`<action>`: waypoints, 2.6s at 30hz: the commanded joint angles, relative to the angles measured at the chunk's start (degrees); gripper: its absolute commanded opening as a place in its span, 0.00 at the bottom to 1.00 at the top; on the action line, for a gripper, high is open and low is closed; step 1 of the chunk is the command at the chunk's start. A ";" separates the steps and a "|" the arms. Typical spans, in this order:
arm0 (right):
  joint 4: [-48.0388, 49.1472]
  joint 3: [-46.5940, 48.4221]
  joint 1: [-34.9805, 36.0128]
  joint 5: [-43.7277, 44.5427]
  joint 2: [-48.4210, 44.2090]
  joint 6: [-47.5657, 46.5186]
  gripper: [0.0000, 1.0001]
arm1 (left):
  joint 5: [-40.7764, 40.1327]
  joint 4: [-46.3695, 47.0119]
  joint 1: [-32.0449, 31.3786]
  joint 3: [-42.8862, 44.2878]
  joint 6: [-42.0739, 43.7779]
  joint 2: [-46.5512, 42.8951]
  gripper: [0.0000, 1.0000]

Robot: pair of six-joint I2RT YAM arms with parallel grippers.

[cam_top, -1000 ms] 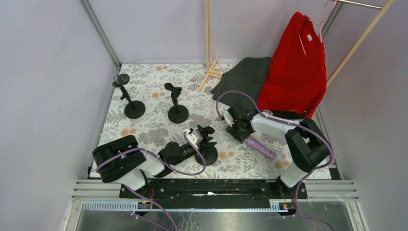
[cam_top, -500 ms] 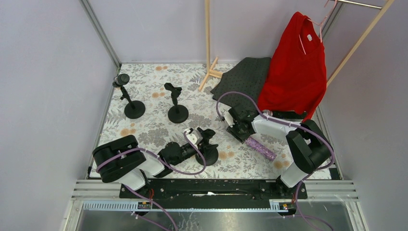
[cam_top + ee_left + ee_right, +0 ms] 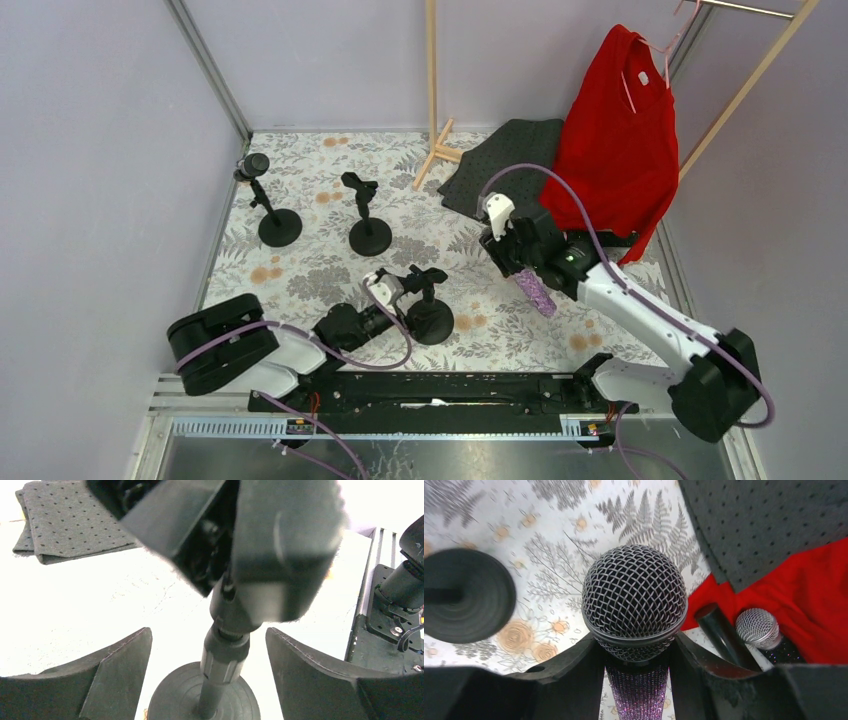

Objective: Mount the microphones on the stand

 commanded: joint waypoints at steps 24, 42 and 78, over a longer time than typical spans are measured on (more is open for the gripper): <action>18.58 -9.35 0.25 -39.30 -35.26 -2.69 0.00 | 1.51 -36.89 1.94 -0.47 19.57 -41.49 0.93; 9.23 -3.30 0.26 -45.51 -32.13 -7.06 0.00 | 36.94 -31.52 20.21 3.80 20.44 -38.62 0.92; 8.84 -3.48 0.22 -45.86 -31.24 -8.66 0.00 | 52.39 -34.45 23.83 16.64 9.33 -28.22 0.86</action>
